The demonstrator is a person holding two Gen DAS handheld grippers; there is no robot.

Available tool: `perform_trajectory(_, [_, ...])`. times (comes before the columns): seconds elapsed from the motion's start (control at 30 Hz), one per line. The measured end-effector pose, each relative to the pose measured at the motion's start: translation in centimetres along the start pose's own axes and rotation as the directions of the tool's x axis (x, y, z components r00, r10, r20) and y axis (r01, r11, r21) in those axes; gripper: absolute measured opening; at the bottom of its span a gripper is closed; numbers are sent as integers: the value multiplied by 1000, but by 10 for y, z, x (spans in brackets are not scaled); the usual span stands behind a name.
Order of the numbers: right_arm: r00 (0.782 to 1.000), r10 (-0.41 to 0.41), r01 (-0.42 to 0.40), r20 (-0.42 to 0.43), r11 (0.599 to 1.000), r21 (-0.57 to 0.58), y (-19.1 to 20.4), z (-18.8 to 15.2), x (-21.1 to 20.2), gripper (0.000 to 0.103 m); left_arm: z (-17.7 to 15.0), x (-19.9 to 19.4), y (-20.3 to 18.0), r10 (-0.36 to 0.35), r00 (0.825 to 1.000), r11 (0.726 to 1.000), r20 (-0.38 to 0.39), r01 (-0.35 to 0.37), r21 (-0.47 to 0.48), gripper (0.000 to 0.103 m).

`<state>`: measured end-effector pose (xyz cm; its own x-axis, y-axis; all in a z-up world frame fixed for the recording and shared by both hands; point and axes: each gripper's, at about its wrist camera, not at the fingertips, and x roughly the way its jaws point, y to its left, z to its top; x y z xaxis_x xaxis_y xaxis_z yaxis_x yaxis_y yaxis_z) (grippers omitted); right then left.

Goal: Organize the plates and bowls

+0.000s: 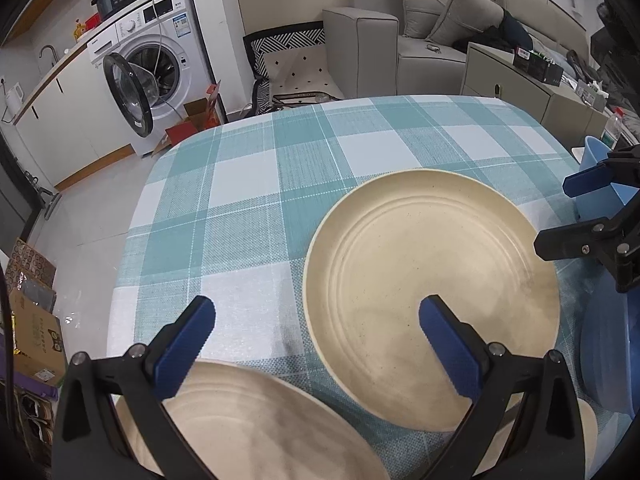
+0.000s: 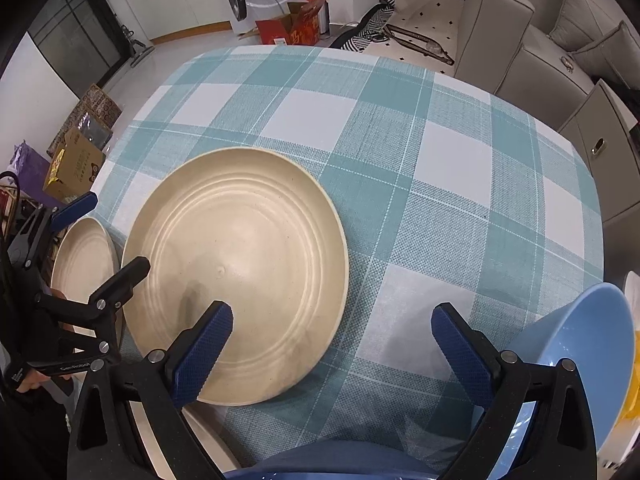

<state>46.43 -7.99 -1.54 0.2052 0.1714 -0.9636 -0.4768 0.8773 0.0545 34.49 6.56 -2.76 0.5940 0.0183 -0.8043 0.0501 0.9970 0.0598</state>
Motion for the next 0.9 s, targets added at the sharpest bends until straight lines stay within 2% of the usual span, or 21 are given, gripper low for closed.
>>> perform_trajectory(0.23, [999,9,-9,-48,1000,4,0,3,13,100,0,6,2,-18,999,1000,-27,17,-6,101])
perform_trajectory(0.3, [998,13,-13,-55,1000,5,0,4,16,99,0,7,2,-25,999,1000,-38,24,-4,95])
perform_trajectory(0.43, [997,18,-17,-72,1000,8,0,6,20,89,-1,11,2,-32,998,999,-56,32,-5,94])
perform_trajectory(0.5, [996,21,-20,-83,1000,13,0,6,22,87,-1,12,1,-43,997,999,-69,43,-3,85])
perform_trajectory(0.6, [996,31,-29,-87,999,15,1,7,24,81,-2,13,0,-57,995,998,-79,56,-9,84])
perform_trajectory(0.7, [995,37,-36,-88,999,12,2,8,25,81,-3,13,-2,-66,995,998,-79,66,-7,84])
perform_trajectory(0.73, [995,37,-36,-89,999,11,3,8,25,80,-4,13,-2,-72,994,997,-81,71,-8,82])
perform_trajectory(0.8, [995,41,-41,-93,999,8,4,7,26,77,-5,13,-2,-87,992,996,-92,86,-13,69])
perform_trajectory(0.83, [995,43,-43,-95,999,5,5,6,26,75,-5,14,-2,-92,991,996,-97,91,-18,68])
perform_trajectory(0.9, [994,42,-43,-102,999,-3,6,4,27,72,-5,14,-1,-98,990,995,-100,96,-25,60])
